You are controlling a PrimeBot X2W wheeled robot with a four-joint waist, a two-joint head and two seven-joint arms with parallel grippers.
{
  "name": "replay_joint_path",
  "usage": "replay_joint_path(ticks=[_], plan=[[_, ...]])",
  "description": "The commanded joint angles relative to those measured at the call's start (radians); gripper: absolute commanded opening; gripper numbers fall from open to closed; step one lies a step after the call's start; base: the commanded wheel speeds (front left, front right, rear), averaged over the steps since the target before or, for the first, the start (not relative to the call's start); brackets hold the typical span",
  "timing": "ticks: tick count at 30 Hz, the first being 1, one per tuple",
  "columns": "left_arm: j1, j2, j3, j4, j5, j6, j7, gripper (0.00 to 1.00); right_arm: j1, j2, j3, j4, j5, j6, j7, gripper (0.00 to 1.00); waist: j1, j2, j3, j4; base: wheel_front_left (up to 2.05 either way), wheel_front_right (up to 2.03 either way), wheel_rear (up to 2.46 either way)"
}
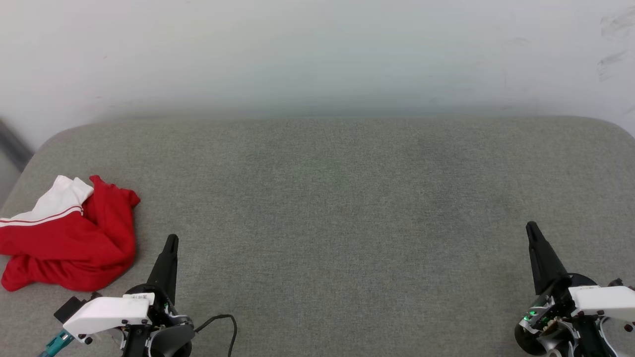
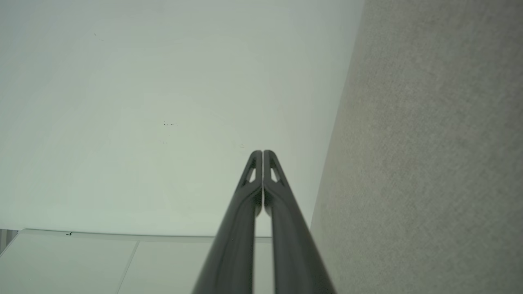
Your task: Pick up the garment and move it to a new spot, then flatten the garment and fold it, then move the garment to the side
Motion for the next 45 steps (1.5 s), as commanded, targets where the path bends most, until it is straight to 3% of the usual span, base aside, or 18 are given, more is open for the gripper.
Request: replay_joint_path(ticks=[1, 45], plan=[[-0.007, -0.001, 0.001, 0.0, 0.001, -0.003, -0.001, 0.0, -0.013, 0.003, 0.001, 0.001, -0.004, 0.0, -0.001, 0.0, 0.0, -0.0001, 0.0, 0.0, 0.0, 0.0, 0.0], [-0.007, -0.001, 0.001, 0.0, 0.001, -0.003, -0.001, 0.0, -0.013, 0.003, 0.001, 0.001, -0.005, 0.0, -0.001, 0.0, 0.0, -0.0001, 0.0, 0.0, 0.0, 0.0, 0.0]])
